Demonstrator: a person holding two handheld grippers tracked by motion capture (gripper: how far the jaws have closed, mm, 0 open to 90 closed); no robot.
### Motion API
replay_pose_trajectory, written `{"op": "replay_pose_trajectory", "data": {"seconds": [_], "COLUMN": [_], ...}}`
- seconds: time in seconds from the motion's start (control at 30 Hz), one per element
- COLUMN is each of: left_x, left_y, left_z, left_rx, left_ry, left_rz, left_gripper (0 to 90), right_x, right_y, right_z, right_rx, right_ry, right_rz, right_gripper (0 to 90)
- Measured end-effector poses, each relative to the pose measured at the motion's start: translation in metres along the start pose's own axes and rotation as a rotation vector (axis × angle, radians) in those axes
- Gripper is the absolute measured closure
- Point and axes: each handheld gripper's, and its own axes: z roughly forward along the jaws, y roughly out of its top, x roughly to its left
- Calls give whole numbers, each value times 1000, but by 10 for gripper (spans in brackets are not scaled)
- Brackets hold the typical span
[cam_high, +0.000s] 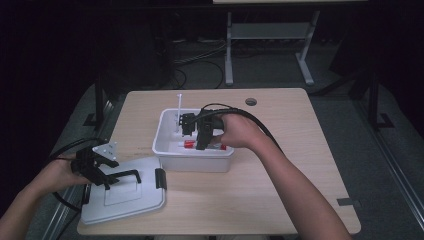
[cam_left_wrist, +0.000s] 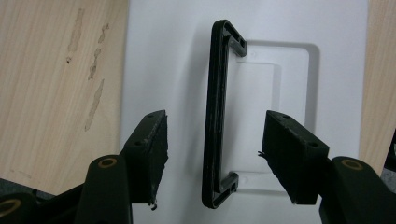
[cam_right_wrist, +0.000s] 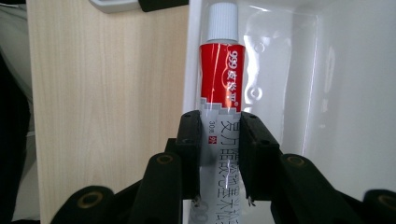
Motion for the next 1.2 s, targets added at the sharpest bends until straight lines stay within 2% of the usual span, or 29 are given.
{"op": "replay_pose_trajectory", "data": {"seconds": [0.67, 1.2], "left_x": [1, 0], "left_y": [-3, -4], "left_z": [0, 0], "left_rx": [-7, -1], "left_ry": [-4, -5], "left_rz": [-5, -4], "left_gripper": [399, 403], "right_x": [-22, -25], "right_y": [-2, -3], "right_z": [26, 50], "right_rx": [38, 64], "right_ry": [35, 63], "right_rz": [42, 56], "right_gripper": [711, 711]}}
